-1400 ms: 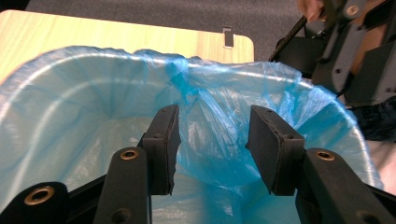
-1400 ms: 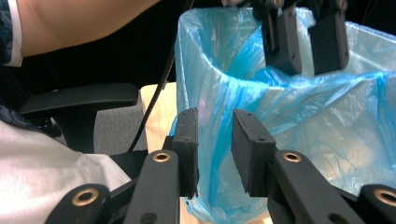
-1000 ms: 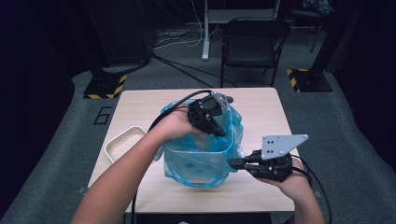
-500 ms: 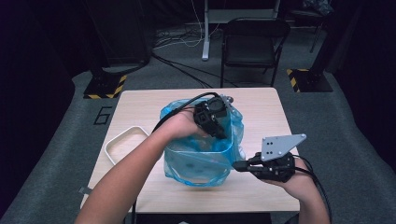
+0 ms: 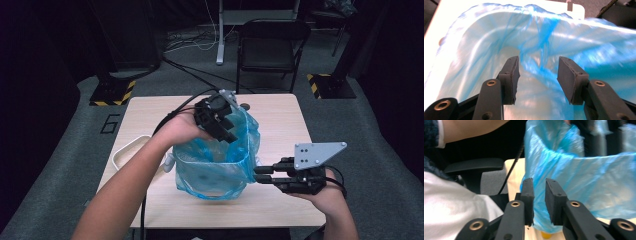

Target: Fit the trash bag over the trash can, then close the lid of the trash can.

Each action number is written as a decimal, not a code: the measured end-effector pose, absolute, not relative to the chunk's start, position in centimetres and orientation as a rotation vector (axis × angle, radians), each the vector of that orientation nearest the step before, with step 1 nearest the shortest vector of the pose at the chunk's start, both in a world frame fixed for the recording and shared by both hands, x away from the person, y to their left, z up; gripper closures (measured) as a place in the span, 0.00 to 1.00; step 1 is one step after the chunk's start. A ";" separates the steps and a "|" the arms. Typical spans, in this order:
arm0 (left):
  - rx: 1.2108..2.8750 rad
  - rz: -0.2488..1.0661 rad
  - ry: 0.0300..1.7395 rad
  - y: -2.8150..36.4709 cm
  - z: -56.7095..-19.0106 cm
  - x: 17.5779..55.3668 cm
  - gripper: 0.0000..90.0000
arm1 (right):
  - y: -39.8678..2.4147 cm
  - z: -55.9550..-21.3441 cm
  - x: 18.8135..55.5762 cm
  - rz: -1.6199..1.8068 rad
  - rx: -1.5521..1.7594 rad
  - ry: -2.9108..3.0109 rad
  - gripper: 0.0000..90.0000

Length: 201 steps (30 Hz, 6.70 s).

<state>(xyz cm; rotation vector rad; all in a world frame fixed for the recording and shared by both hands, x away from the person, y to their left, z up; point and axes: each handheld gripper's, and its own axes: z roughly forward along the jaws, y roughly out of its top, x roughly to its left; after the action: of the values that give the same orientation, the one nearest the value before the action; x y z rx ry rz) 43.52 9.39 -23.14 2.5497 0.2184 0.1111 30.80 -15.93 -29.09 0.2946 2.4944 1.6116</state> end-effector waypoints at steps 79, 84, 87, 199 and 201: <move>2.153 0.196 0.277 27.1 -24.0 37.9 0.50 | -16.8 -28.8 32.2 1.628 0.467 2.329 0.59; 2.146 0.244 0.300 27.9 -24.8 37.3 0.49 | -16.7 -29.1 32.5 1.621 0.488 2.334 0.58; 2.123 0.239 0.337 28.8 -26.2 37.4 0.49 | -16.8 -29.2 32.6 1.623 0.487 2.330 0.58; 2.282 0.211 0.807 33.8 -45.4 41.9 0.92 | -16.6 -30.4 33.2 1.523 0.574 2.249 0.53; 2.276 0.203 0.802 33.9 -44.9 42.0 0.92 | -16.6 -30.5 33.2 1.525 0.579 2.250 0.53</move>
<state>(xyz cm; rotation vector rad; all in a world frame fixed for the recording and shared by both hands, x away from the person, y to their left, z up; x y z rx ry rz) 42.01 33.85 -44.85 2.2759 0.8023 0.2027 33.21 -16.63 -30.47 0.5790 2.2501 1.5248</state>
